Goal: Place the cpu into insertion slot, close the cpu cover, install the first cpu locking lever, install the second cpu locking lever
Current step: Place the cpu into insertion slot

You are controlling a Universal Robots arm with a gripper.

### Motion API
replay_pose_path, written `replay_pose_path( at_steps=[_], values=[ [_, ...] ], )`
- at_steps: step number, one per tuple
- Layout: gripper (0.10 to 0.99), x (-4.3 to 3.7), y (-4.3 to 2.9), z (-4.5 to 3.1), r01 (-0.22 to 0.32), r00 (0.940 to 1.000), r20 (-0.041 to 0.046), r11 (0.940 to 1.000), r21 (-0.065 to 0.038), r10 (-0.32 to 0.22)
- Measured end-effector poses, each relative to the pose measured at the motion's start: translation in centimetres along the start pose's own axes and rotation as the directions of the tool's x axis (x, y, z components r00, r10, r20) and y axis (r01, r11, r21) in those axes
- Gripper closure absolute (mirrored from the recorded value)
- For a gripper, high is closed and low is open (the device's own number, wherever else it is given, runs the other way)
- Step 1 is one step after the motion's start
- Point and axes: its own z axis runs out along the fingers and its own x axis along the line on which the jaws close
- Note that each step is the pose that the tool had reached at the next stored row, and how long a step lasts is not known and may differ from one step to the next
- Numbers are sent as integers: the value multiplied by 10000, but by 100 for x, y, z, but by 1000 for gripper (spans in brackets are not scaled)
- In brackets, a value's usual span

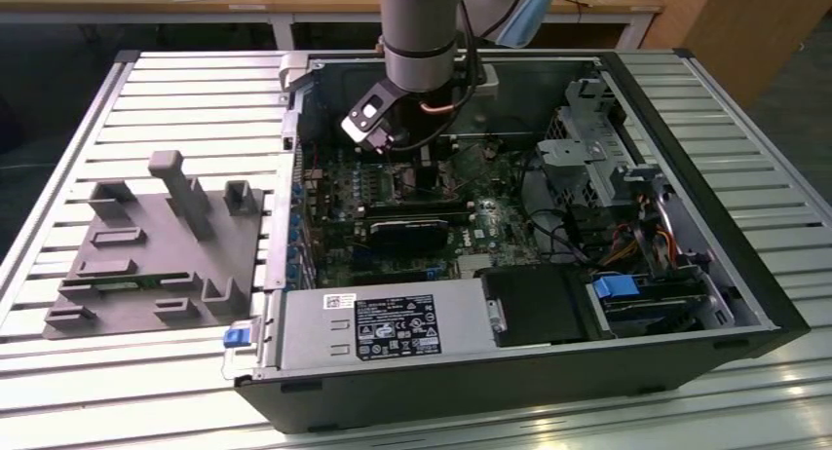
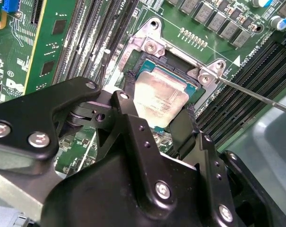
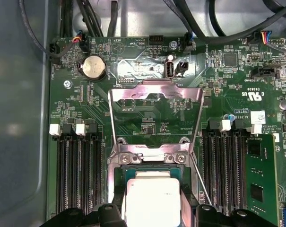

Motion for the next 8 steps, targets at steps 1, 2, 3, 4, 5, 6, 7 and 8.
replay_pose_path(
  at_steps=[1,2,3,4,5,6,7,8],
  values=[
    [545,0,0,0,0,10000,0,10000,0,0],
    [545,0,0,0,-1,10000,1,10000,1,1],
    [545,0,0,0,0,10000,1,10000,0,0],
    [545,0,0,1,0,10000,-1,10000,0,0],
    [545,0,0,1,0,10000,-1,10000,0,0],
    [545,1,0,1,0,10000,-2,10000,-1,0],
    [537,1,0,2,0,10000,-3,10000,-1,0],
    [537,1,0,2,0,10000,-3,10000,-1,0]
  ],
)
